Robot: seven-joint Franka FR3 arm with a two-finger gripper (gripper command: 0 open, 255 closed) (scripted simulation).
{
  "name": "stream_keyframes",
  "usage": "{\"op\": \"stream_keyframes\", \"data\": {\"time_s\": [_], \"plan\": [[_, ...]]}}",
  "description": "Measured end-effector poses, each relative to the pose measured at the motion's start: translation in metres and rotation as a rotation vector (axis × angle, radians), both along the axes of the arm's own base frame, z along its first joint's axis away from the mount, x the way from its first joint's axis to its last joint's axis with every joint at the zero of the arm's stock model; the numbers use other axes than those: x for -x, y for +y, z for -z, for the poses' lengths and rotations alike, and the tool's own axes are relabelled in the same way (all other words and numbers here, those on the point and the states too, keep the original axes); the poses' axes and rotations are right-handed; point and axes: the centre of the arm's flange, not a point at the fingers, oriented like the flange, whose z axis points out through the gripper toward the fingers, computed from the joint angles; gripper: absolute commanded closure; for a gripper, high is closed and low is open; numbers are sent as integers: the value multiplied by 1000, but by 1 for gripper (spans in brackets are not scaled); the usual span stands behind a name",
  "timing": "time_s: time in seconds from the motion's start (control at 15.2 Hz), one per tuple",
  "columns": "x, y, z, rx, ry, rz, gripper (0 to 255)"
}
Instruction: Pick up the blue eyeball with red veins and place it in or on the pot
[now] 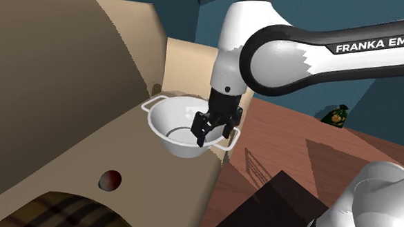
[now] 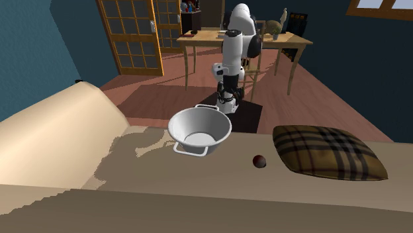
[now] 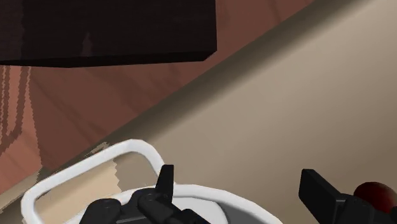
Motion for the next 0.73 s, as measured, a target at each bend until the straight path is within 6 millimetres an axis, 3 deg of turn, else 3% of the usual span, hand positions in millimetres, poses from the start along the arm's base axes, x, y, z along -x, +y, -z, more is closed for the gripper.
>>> {"op": "stream_keyframes", "data": {"time_s": [0.73], "plan": [[-55, 118, 57, -6, -48, -19, 0]]}}
